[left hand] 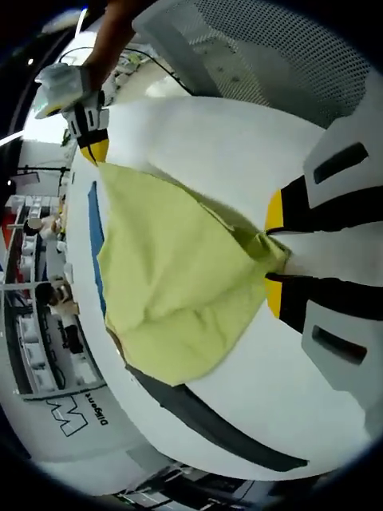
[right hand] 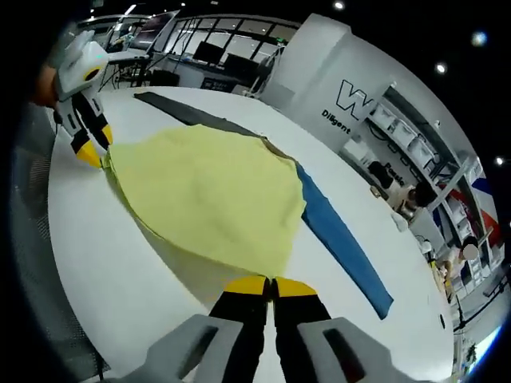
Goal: Fold the garment on the visible template until the final outline fits inside the template.
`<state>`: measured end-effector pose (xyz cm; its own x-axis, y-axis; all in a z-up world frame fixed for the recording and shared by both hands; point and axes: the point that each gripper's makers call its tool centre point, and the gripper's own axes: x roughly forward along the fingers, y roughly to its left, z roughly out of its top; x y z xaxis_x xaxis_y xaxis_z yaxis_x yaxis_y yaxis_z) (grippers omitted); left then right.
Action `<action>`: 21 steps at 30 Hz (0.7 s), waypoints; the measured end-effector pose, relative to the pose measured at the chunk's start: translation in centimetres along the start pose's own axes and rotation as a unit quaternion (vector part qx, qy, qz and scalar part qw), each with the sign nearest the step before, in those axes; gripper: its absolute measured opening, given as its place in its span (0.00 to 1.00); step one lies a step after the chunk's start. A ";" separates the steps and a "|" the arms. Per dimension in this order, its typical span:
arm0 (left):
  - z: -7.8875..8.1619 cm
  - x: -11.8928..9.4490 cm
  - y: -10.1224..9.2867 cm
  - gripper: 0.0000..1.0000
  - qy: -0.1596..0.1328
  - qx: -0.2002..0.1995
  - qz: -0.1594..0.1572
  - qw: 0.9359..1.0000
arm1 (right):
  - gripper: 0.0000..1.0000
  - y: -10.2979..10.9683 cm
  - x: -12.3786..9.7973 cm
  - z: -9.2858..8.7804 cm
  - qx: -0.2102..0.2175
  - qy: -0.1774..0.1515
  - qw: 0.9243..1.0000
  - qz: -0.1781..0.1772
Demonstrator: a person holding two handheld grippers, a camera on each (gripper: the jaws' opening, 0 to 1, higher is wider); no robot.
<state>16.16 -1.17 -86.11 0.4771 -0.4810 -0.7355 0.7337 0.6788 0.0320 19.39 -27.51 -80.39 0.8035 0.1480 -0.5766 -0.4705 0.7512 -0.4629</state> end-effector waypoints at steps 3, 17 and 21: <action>-0.1 0.1 0.1 0.12 0.006 0.007 -0.001 1.000 | 0.00 -0.2 0.1 0.0 0.003 0.000 1.000 -0.002; -0.5 -1.7 2.6 0.00 0.028 0.034 0.029 0.999 | 0.00 -1.4 -0.4 -0.2 0.010 0.003 1.000 -0.016; -0.6 -3.9 4.5 0.00 0.021 0.027 0.038 0.999 | 0.00 -1.2 -0.8 0.4 0.002 -0.002 1.000 -0.012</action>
<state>17.30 4.11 -83.54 0.5119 -0.4047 -0.7577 0.7217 0.6810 0.1239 19.47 -28.27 -79.13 0.8161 0.1323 -0.5625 -0.4495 0.7571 -0.4741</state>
